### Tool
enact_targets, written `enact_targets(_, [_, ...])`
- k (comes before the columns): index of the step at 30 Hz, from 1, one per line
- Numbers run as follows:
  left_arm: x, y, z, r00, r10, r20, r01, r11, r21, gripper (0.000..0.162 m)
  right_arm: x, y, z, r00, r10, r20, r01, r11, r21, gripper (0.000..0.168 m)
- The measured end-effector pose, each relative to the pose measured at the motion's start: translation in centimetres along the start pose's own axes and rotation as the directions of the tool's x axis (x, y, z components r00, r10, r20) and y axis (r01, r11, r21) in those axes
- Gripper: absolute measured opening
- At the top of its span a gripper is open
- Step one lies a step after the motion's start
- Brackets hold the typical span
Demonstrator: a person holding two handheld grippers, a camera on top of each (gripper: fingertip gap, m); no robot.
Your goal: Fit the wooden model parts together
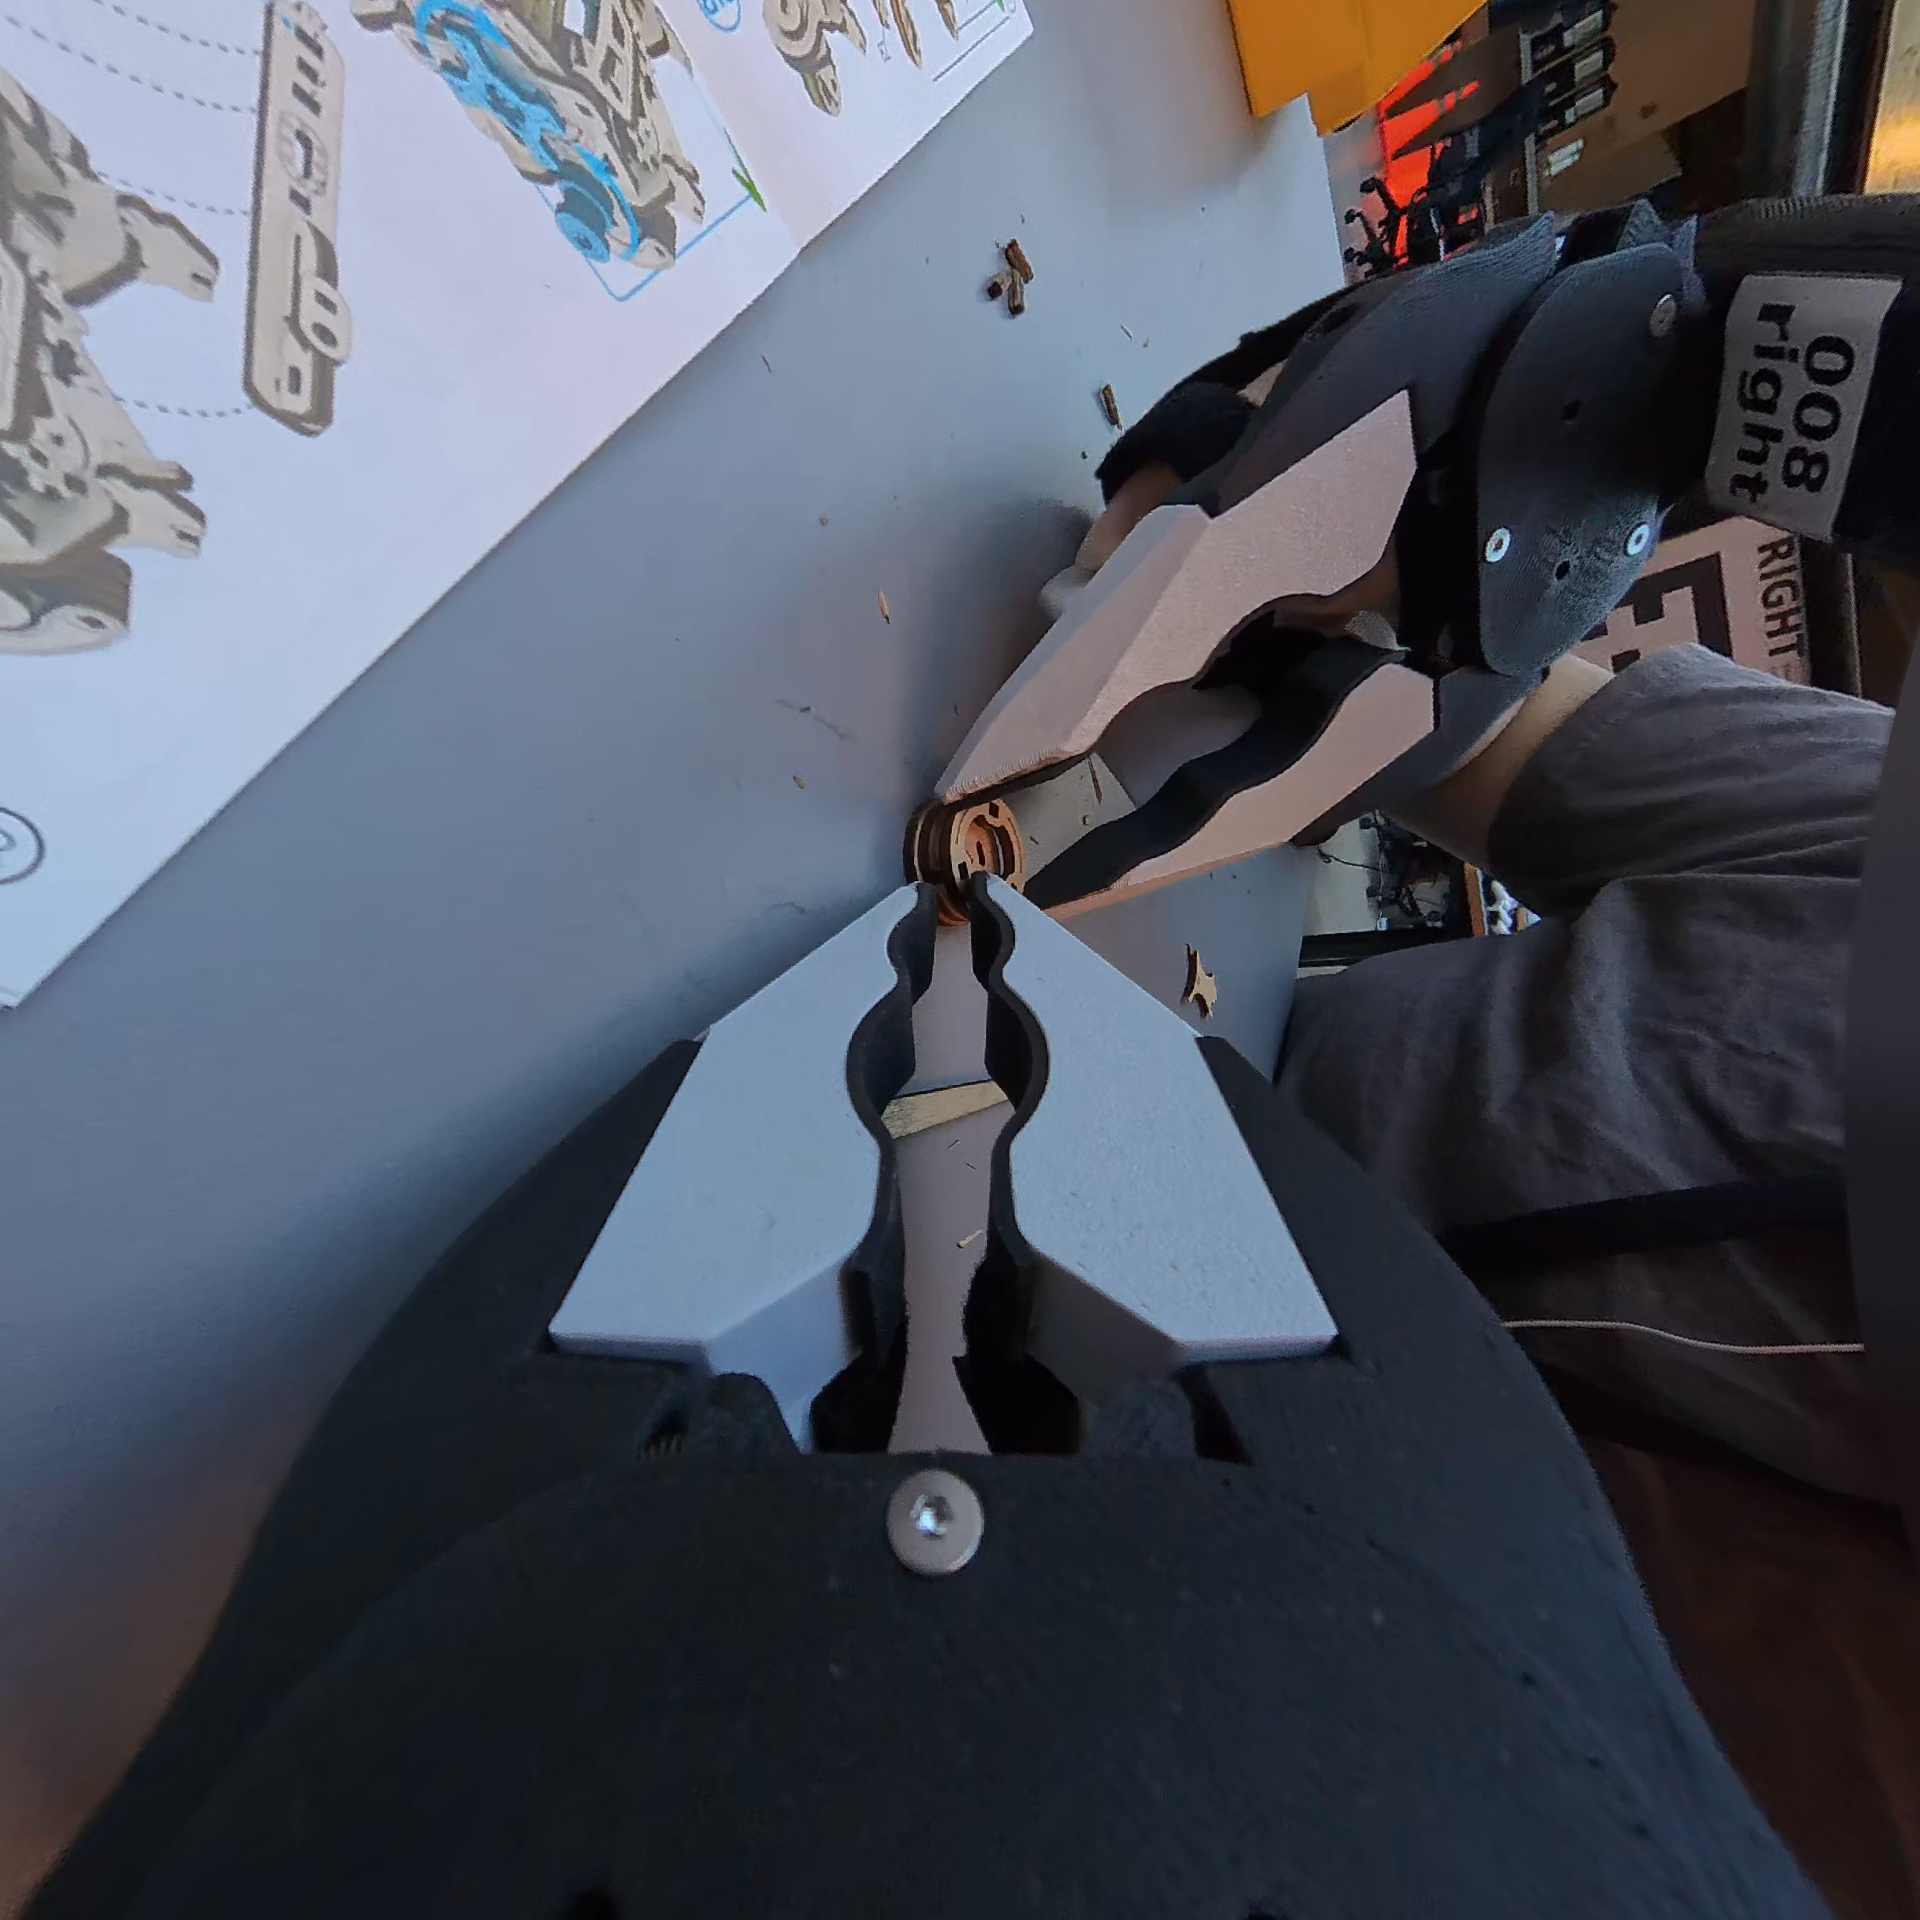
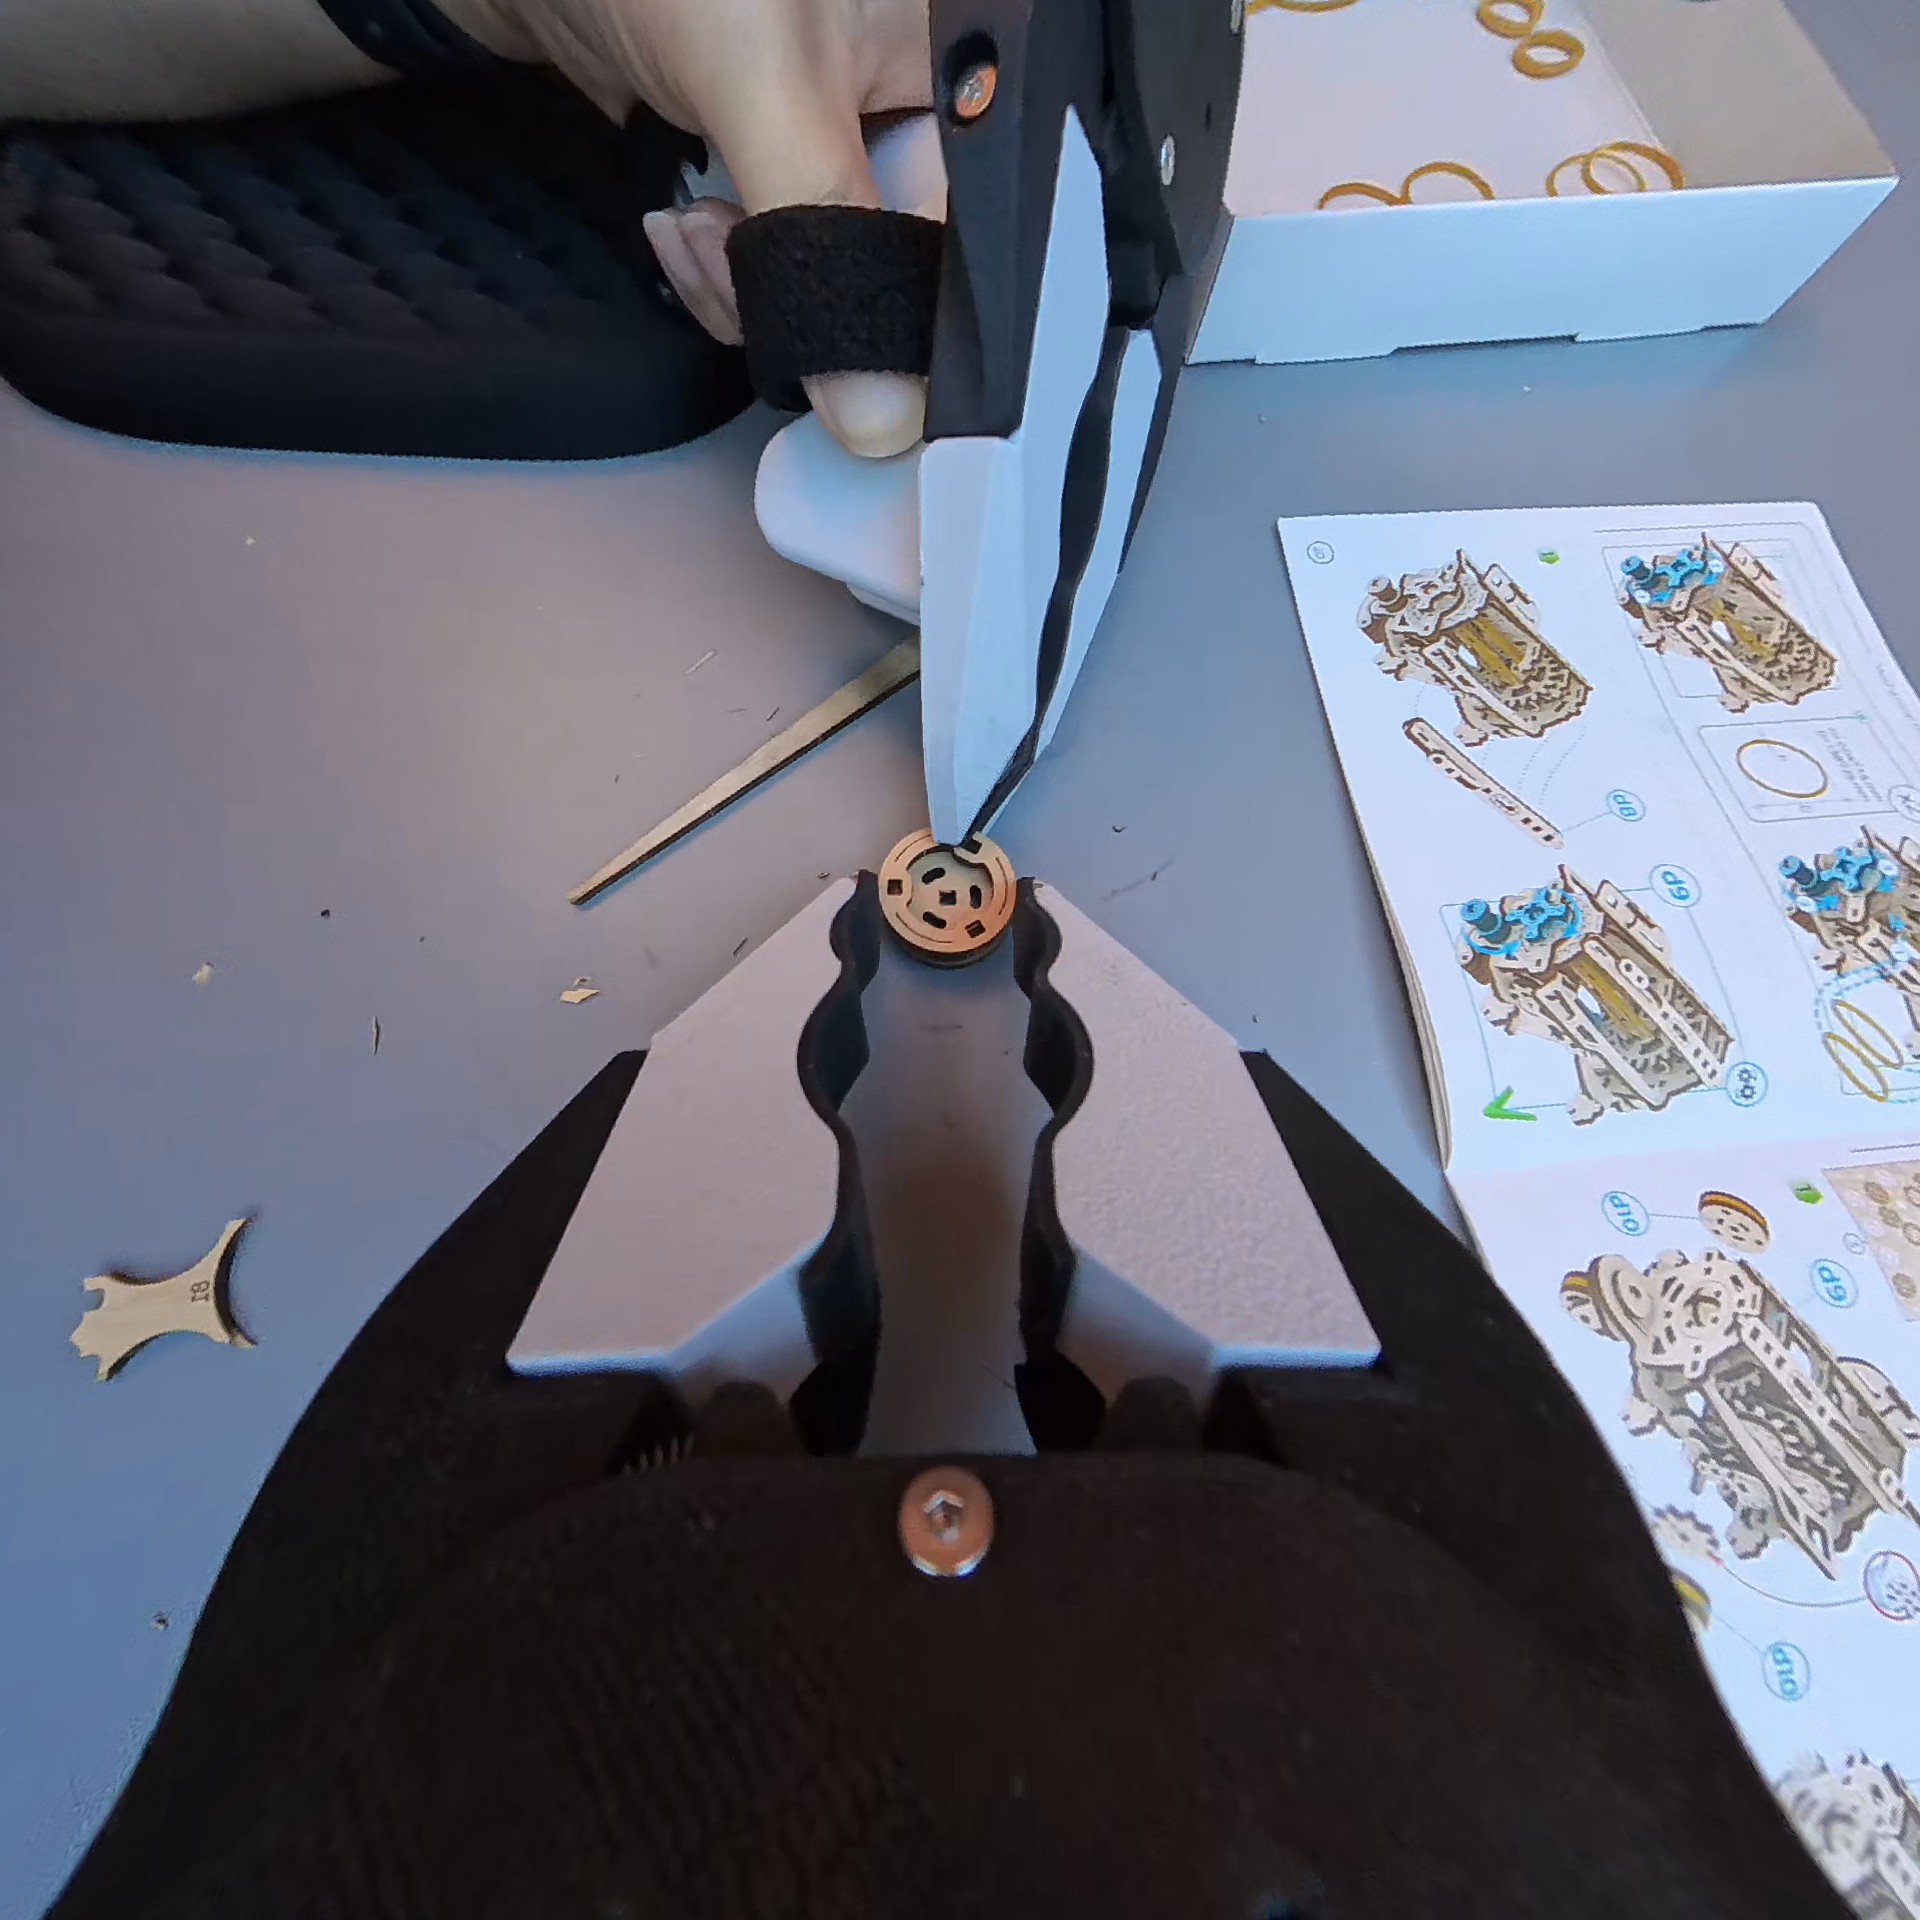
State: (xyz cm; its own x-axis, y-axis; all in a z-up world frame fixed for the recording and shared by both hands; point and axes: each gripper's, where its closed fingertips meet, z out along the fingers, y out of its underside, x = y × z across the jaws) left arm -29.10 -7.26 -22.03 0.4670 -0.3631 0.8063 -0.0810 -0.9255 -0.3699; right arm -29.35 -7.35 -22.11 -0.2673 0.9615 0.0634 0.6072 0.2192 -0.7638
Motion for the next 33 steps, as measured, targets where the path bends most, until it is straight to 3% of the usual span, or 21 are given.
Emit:
enact_targets(5, [0.0, 0.0, 0.0, 1.000, 0.002, 0.013, -0.002, 1.000, 0.002, 0.005, 0.0, 0.1, 0.0, 0.999, 0.044, 0.019, -0.044, 0.999, 0.003, 0.026])
enact_targets(16, [0.0, 0.1, 0.0, 0.997, 0.051, 0.057, -0.051, 0.999, 0.004, 0.004, -0.1, 0.2, 0.1, 0.997, -0.045, -0.058, 0.044, 0.999, -0.016, 0.025])
enact_targets(23, [0.1, 0.4, 0.1, 0.998, 0.048, 0.048, -0.047, 0.999, -0.015, 0.002, 0.1, -0.2, -0.6, 0.992, 0.103, 0.068, -0.107, 0.993, 0.051, 0.028])
enact_targets(26, [0.1, 0.3, 0.2, 0.999, 0.034, 0.035, -0.034, 0.999, -0.014, 0.003, 0.4, -1.4, -1.6, 0.986, 0.132, 0.101, -0.146, 0.979, 0.142, 0.017])
enact_targets(30, [0.1, 0.3, 0.2, 1.000, 0.016, 0.019, -0.016, 1.000, -0.012, 0.002, 0.7, -0.5, -1.5, 0.992, 0.108, 0.073, -0.114, 0.989, 0.095, 0.000])
enact_targets(33, [0.1, 0.3, 0.2, 1.000, 0.013, 0.016, -0.013, 1.000, -0.011, 0.002, 0.7, -0.3, -1.3, 0.984, 0.151, 0.090, -0.159, 0.984, 0.086, 0.000])
